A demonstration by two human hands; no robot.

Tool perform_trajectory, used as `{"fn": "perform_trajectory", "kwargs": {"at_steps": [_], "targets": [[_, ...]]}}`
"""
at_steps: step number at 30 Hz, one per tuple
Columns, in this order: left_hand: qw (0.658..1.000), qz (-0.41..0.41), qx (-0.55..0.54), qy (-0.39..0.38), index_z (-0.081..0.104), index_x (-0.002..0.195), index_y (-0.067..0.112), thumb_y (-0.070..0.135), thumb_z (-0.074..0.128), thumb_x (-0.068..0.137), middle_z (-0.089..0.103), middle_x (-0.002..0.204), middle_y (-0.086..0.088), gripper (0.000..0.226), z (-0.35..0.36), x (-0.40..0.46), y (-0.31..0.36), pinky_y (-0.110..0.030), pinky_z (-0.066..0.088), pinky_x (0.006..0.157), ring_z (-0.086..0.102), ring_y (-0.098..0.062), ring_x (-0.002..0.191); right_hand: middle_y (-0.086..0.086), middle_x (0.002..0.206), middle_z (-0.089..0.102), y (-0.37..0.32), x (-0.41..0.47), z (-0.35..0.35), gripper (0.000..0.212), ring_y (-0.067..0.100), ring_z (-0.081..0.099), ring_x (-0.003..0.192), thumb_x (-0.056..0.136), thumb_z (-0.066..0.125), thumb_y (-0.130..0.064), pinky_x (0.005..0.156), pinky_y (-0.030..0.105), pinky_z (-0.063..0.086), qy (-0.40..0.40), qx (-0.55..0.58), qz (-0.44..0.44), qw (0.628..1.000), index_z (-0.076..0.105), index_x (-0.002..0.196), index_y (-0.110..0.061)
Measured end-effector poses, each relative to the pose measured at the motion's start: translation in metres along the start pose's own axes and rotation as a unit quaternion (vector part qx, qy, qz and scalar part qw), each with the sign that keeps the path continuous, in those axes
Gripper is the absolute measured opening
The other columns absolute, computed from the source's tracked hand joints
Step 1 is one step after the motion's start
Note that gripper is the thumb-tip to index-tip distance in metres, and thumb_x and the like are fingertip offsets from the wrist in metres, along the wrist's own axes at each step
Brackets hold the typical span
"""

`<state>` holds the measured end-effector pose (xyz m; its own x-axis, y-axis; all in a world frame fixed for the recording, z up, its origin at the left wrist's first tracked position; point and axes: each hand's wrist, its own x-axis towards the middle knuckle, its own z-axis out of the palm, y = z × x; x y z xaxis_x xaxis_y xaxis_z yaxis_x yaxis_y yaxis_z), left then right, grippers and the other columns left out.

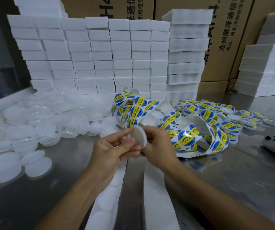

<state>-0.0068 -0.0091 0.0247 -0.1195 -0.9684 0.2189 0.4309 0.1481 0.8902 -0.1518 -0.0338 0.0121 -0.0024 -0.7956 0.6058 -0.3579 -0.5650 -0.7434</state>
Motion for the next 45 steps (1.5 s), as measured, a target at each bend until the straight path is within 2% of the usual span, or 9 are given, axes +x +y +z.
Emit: {"fn": "perform_trajectory", "kwargs": {"at_steps": [8, 11, 15, 20, 25, 29, 32, 40, 45], "targets": [[0.991, 0.06, 0.111, 0.047, 0.077, 0.096, 0.015, 0.009, 0.071, 0.08, 0.076, 0.081, -0.009, 0.018, 0.008, 0.001, -0.006, -0.025, 0.058, 0.061, 0.071, -0.014, 0.067, -0.01, 0.066, 0.06, -0.007, -0.009, 0.004, 0.016, 0.01, 0.053, 0.06, 0.088, 0.056, -0.011, 0.058, 0.035, 0.047, 0.001, -0.115, -0.069, 0.991, 0.068, 0.097, -0.015], [0.99, 0.058, 0.124, 0.046, 0.074, 0.105, 0.011, 0.025, 0.078, 0.064, 0.075, 0.079, -0.013, 0.043, 0.008, 0.002, -0.008, -0.035, 0.06, 0.075, 0.071, -0.019, 0.072, 0.005, 0.092, 0.067, -0.009, -0.007, 0.005, 0.025, 0.023, 0.064, 0.084, 0.092, 0.055, -0.006, 0.073, 0.042, 0.051, 0.016, -0.123, -0.077, 0.989, 0.068, 0.113, -0.01], [0.998, 0.042, 0.035, 0.023, 0.073, 0.105, 0.002, 0.015, 0.066, 0.077, 0.075, 0.085, -0.014, 0.032, 0.004, 0.005, -0.007, -0.029, 0.058, 0.071, 0.073, -0.024, 0.08, 0.006, 0.111, 0.064, -0.008, -0.008, 0.012, 0.029, 0.021, 0.061, 0.103, 0.101, 0.052, -0.023, 0.088, 0.036, 0.049, -0.007, -0.075, -0.034, 0.997, 0.063, 0.125, -0.01], [0.999, 0.035, 0.026, -0.028, 0.076, 0.099, 0.006, 0.017, 0.06, 0.08, 0.075, 0.098, -0.015, 0.027, -0.002, 0.004, -0.004, -0.027, 0.058, 0.072, 0.073, -0.025, 0.092, -0.004, 0.074, 0.064, -0.007, -0.005, 0.007, 0.036, 0.023, 0.062, 0.061, 0.08, 0.067, -0.06, 0.058, 0.043, 0.052, 0.054, -0.007, 0.027, 0.998, 0.061, 0.087, -0.025], [0.996, 0.028, 0.084, -0.01, 0.075, 0.094, 0.012, 0.015, 0.06, 0.083, 0.076, 0.091, -0.011, 0.018, -0.006, 0.006, -0.006, -0.029, 0.06, 0.07, 0.073, -0.022, 0.082, 0.003, 0.054, 0.061, 0.0, 0.002, 0.001, 0.034, 0.016, 0.056, 0.045, 0.09, 0.069, -0.035, 0.045, 0.032, 0.044, 0.095, 0.041, 0.045, 0.994, 0.053, 0.065, -0.019], [0.994, 0.029, 0.08, 0.066, 0.073, 0.086, 0.011, 0.003, 0.051, 0.096, 0.076, 0.081, -0.008, 0.025, -0.008, 0.009, -0.004, -0.026, 0.058, 0.06, 0.071, -0.018, 0.072, 0.005, 0.071, 0.067, -0.004, -0.001, 0.005, 0.004, 0.009, 0.061, 0.055, 0.094, 0.065, -0.011, 0.054, 0.025, 0.049, 0.0, 0.086, 0.041, 0.995, 0.067, 0.096, -0.01], [0.99, 0.029, 0.075, 0.119, 0.071, 0.084, 0.011, 0.011, 0.054, 0.097, 0.075, 0.079, -0.008, 0.021, -0.012, 0.012, -0.002, -0.027, 0.056, 0.056, 0.07, -0.018, 0.07, 0.022, 0.08, 0.063, -0.008, -0.006, 0.009, 0.036, 0.014, 0.059, 0.058, 0.085, 0.073, -0.001, 0.06, 0.024, 0.052, -0.073, 0.096, 0.034, 0.992, 0.063, 0.119, -0.009], [0.996, 0.028, 0.069, 0.056, 0.079, 0.085, 0.018, 0.014, 0.069, 0.078, 0.076, 0.084, -0.011, 0.013, -0.009, 0.007, -0.006, -0.025, 0.056, 0.056, 0.073, -0.021, 0.071, 0.015, 0.07, 0.071, -0.008, -0.002, 0.006, 0.009, 0.032, 0.067, 0.053, 0.095, 0.065, -0.017, 0.053, 0.054, 0.056, -0.009, 0.114, 0.066, 0.991, 0.065, 0.092, -0.008], [0.996, 0.022, 0.058, 0.061, 0.072, 0.102, 0.009, -0.004, 0.061, 0.087, 0.076, 0.093, -0.012, 0.022, -0.014, 0.011, -0.006, -0.026, 0.058, 0.064, 0.074, -0.022, 0.082, -0.003, 0.119, 0.06, -0.003, -0.005, 0.003, 0.037, 0.008, 0.063, 0.095, 0.088, 0.073, -0.018, 0.077, 0.026, 0.054, -0.034, -0.08, -0.098, 0.991, 0.065, 0.124, -0.017]]}}
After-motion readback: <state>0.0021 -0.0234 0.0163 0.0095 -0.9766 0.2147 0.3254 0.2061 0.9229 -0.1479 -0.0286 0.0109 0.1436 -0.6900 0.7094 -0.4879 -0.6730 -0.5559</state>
